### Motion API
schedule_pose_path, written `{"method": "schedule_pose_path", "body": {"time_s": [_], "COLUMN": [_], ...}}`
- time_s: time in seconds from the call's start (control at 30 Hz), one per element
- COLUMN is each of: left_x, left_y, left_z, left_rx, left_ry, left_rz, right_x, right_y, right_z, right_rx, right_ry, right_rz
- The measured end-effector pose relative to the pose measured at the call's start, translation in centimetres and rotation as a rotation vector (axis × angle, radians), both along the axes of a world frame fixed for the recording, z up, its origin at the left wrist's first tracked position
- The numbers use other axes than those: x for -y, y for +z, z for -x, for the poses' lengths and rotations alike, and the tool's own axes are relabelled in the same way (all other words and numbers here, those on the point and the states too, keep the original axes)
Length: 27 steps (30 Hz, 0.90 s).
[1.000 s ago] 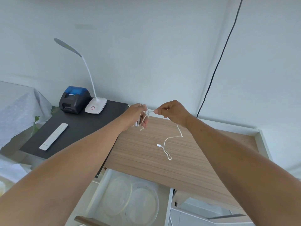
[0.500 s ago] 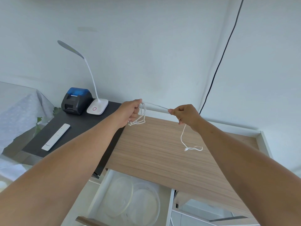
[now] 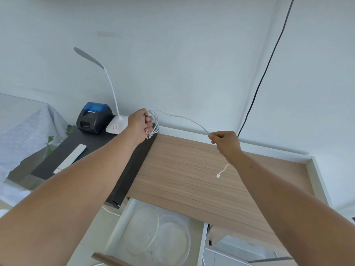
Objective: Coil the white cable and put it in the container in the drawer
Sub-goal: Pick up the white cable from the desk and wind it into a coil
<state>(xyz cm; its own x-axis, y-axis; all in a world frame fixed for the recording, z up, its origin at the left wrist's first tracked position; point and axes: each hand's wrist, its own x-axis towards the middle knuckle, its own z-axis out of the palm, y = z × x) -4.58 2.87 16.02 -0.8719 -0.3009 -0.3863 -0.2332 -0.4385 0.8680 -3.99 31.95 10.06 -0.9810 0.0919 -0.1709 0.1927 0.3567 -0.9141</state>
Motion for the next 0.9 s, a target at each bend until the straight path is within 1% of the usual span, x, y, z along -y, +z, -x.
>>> {"method": "schedule_pose_path", "body": {"time_s": [0.07,0.17,0.23,0.3,0.37,0.43,0.53,0.63,0.73,0.9], "left_x": [0.0,-0.4,-0.9,-1.3,-1.5,-1.7,-2.3,-3.2,-3.9,-4.6], "left_y": [0.0,-0.1,-0.1,-0.2,-0.2,-0.4,-0.8,-1.3,-1.7,-2.3], "left_z": [0.0,0.1,0.2,0.2,0.1,-0.1,-0.6,-1.2,-1.7,-2.5], "left_rx": [-0.009,-0.012,-0.018,-0.031,-0.047,-0.076,-0.099,-0.080,-0.057,-0.038], "left_ry": [0.013,-0.040,-0.078,-0.100,-0.131,-0.173,-0.264,-0.368,-0.434,-0.561], "left_rz": [0.017,0.072,0.112,0.136,0.194,0.253,0.335,0.442,0.447,0.554], "right_x": [0.6,1.9,2.6,3.2,3.6,3.8,4.1,4.4,4.6,4.3], "right_y": [0.2,1.1,1.8,2.5,3.1,3.6,4.2,4.6,4.7,4.9], "right_z": [0.1,0.0,0.0,0.0,0.0,0.0,0.1,0.2,0.4,0.5], "right_rx": [-0.072,-0.079,-0.098,-0.124,-0.117,-0.082,-0.051,-0.034,-0.055,-0.112], "right_ry": [0.098,0.322,0.423,0.513,0.647,0.755,0.825,0.833,0.809,0.661], "right_rz": [-0.205,-0.442,-0.537,-0.578,-0.567,-0.510,-0.410,-0.316,-0.245,-0.086]}}
